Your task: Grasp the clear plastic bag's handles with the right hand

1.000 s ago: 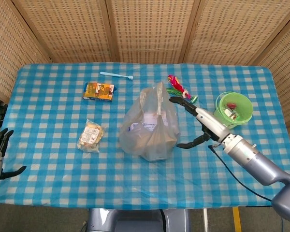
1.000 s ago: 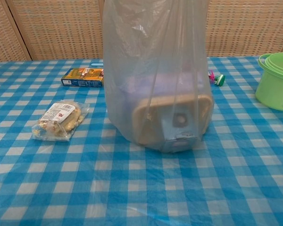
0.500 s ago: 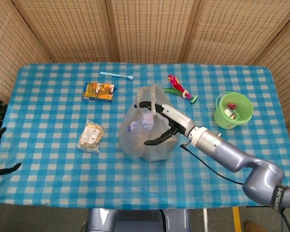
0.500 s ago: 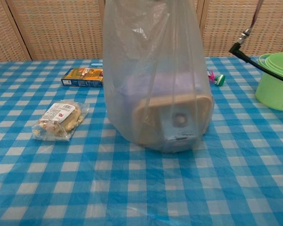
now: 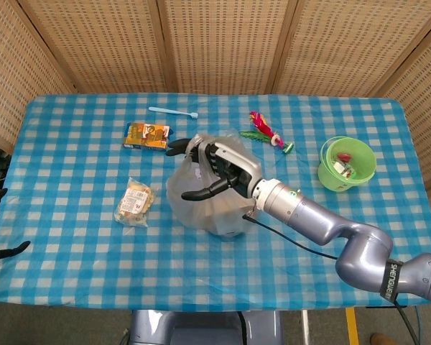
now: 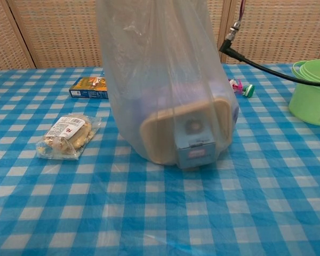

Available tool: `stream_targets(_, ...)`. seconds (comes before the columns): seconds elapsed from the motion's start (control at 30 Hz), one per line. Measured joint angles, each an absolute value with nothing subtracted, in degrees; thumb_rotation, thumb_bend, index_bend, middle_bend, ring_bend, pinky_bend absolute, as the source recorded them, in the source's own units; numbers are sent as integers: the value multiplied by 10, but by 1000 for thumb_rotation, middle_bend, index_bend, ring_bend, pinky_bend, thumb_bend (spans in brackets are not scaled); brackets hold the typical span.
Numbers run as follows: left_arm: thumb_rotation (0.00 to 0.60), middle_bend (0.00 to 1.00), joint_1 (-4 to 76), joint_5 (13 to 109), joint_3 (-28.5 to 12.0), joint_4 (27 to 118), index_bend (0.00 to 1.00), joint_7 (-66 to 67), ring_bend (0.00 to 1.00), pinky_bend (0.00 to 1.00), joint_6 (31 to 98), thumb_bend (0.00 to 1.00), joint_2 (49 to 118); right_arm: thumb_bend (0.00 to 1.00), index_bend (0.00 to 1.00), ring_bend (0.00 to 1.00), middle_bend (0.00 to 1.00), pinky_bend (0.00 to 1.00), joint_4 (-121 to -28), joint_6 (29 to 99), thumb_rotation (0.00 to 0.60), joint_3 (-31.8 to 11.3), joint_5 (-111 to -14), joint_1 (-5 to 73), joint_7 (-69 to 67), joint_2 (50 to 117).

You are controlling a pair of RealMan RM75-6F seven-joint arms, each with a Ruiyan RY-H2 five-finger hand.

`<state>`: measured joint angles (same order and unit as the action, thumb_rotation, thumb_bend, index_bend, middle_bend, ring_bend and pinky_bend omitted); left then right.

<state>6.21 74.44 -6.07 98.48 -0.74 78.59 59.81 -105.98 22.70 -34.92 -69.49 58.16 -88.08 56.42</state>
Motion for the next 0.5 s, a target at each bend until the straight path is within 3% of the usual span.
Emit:
stream_targets(0.1,600,0,63,740,-62,982,0,-11,0,0,784,0,597,0,127,318,450,497,-1049,217,600,-366,-688,580,-907,582)
stream_targets(0.23,600,0,64,739,-62,980,0,-12,0,0,783,0,597,0,289,574,665,790,-1038,204,600,-384,-688,576,-923,600)
stream_targets(0.5,600,0,64,738,-62,980,0,-14,0,0,783,0,597,0,708,729,796,943,-1030,174,600,-394,-685,574,-897,611)
